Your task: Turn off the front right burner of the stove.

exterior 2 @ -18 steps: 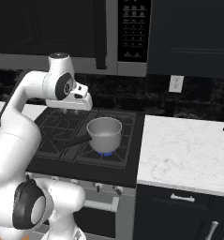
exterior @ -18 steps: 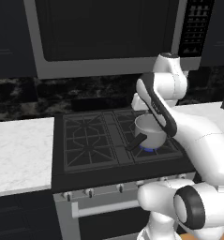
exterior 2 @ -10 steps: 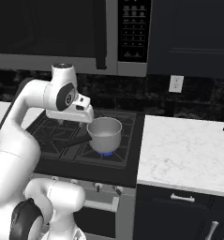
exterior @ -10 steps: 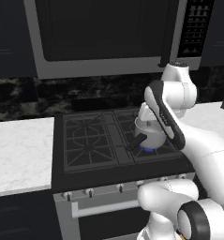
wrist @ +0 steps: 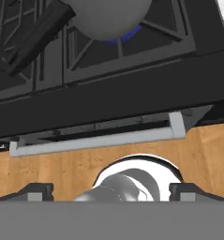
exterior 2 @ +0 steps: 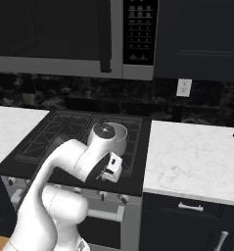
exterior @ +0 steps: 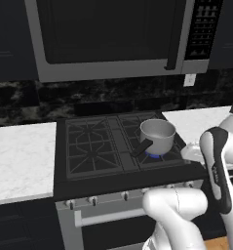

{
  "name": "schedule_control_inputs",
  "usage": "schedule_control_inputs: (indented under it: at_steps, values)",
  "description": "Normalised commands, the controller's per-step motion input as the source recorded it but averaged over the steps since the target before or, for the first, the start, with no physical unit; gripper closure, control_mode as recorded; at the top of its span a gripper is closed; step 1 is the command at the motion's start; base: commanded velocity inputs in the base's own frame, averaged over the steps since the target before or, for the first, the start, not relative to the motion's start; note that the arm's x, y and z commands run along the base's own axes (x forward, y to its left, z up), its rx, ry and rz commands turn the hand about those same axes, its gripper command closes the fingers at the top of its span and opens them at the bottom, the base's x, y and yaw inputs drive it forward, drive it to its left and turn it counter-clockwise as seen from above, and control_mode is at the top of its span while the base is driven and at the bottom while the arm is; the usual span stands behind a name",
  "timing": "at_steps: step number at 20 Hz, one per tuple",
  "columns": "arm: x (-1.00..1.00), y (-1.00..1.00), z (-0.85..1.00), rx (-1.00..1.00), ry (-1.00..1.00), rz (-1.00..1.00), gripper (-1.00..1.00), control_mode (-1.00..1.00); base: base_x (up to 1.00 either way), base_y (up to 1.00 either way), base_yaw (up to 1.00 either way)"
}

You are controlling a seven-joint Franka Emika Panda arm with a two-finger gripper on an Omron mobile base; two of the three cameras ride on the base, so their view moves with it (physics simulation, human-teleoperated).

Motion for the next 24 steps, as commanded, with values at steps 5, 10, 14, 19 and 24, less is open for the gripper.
schedule_control_inputs:
  at_steps: [5, 10, 14, 19, 24]
  values:
    - [-0.79, -0.96, -1.0, 0.04, -0.21, -0.06, -1.0, -1.0, 0.0, 0.0, 0.0]
    - [-0.57, -0.75, -0.97, 0.01, -0.37, 0.0, -1.0, -1.0, 0.0, 0.0, 0.0]
    - [-0.1, -0.26, -0.51, -0.18, -0.56, 0.08, -1.0, -1.0, 0.0, 0.0, 0.0]
    - [0.0, -0.01, -0.46, -0.36, -0.51, 0.03, -1.0, -1.0, 0.0, 0.0, 0.0]
    - [0.0, 0.0, -0.19, -0.28, -0.4, 0.0, -1.0, -1.0, 0.0, 0.0, 0.0]
